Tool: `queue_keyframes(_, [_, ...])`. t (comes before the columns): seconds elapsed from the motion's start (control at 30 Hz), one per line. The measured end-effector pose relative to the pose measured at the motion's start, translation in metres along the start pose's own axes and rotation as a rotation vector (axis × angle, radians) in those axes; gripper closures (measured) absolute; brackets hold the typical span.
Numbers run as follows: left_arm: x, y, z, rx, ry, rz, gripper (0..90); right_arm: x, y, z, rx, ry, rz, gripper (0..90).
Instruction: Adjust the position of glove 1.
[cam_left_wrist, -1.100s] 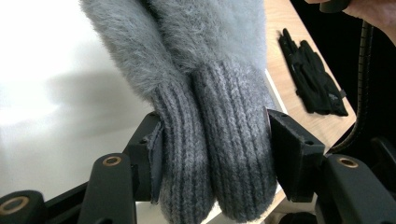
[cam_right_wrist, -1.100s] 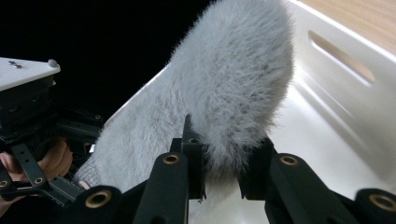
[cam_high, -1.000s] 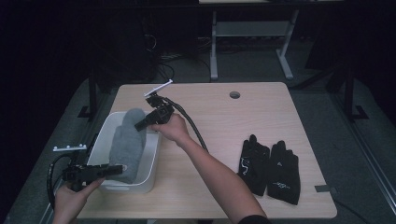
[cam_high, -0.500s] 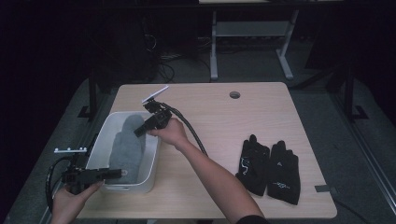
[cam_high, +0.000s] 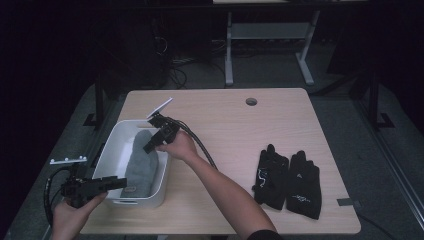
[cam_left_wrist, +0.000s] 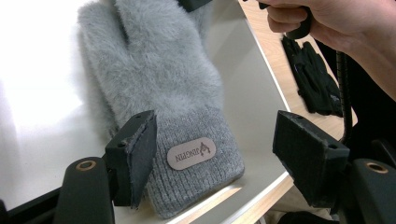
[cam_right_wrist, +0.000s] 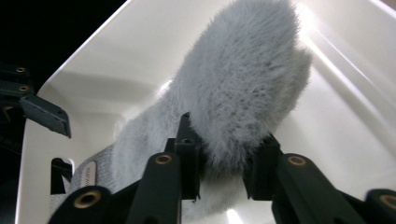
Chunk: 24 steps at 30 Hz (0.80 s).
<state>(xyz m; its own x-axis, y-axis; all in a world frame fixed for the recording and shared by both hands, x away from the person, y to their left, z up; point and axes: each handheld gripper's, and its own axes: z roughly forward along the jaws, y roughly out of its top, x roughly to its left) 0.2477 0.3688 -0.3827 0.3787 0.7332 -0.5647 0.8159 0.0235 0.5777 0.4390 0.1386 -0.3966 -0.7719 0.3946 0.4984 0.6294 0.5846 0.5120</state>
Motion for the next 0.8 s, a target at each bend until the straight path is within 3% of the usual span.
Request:
queue_keyframes(0.13, [-0.002, 0.001, 0.001, -0.008, -0.001, -0.001, 30.1, 0.000, 0.002, -0.004, -0.010, -0.049, -0.008, 55.9])
queue_keyframes(0.4, [-0.008, 0.005, -0.002, -0.030, 0.008, 0.024, 30.7, 0.000, 0.005, -0.019, -0.038, -0.106, -0.024, 51.1])
queue_keyframes(0.8, [-0.020, 0.014, -0.003, -0.041, 0.013, 0.073, 30.4, -0.003, 0.003, -0.050, -0.102, -0.071, -0.015, 47.5])
